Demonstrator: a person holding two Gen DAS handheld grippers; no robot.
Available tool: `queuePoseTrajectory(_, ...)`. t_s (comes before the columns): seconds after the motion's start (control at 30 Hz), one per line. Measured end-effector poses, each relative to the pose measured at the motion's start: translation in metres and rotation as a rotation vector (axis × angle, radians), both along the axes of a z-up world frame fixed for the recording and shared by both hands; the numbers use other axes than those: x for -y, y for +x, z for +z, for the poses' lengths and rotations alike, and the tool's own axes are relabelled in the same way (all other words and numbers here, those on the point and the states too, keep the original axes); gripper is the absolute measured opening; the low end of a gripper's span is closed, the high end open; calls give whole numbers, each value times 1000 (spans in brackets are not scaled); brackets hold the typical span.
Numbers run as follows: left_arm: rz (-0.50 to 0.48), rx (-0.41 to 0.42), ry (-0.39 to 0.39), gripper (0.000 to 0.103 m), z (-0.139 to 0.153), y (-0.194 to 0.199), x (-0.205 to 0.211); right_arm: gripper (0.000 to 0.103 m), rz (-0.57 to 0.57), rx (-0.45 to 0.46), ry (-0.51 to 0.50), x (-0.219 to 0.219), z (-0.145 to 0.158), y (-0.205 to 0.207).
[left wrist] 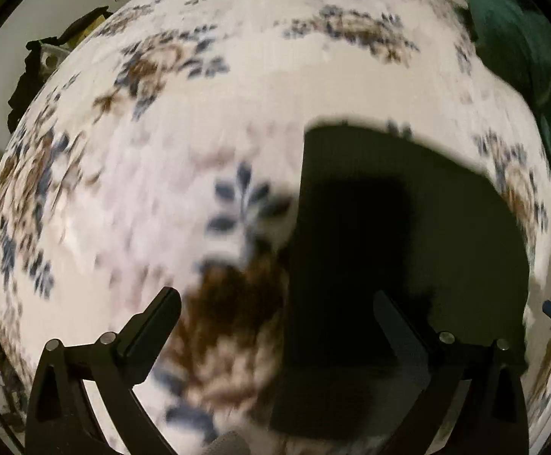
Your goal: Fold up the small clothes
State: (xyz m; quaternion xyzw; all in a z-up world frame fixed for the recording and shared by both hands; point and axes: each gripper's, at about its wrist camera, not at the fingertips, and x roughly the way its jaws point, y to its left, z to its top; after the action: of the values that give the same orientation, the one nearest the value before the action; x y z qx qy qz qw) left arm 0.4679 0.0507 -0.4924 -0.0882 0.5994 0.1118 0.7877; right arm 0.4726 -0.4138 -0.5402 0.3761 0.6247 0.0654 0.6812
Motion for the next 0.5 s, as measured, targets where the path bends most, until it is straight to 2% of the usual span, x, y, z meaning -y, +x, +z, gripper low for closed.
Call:
queuePoseTrajectory(0.07,5,4,-2,103,-8,23,-3,47,71,25,9,-19,-4,37)
queuePoseTrajectory(0.13,12,-3,-2,103,-18,43,-8,47,135,14,21,-42,-15,72)
queuePoseTrajectory(0.23,33,-26,-16,103,-31,62,-13,44,243,-9,26,-77,-31,102)
queuePoseTrajectory(0.27,39,-35,-23,103,-35,66,-16,9,266,8,-10,-87,-29,107)
queuePoseTrajectory(0.3,43,-40,-29,103,-36,67,-18,4,279,49,-77,-93,-22,110)
queuePoseTrajectory(0.4,62,-49,-57,103,-42,67,-26,3,233,159,-141,-94,0,119)
queuePoseTrajectory(0.43,67,-51,-63,103,-42,65,-29,3,217,166,-156,-93,1,123)
queuePoseTrajectory(0.5,87,-58,-100,103,-41,59,-36,3,253,121,-186,-100,-12,130)
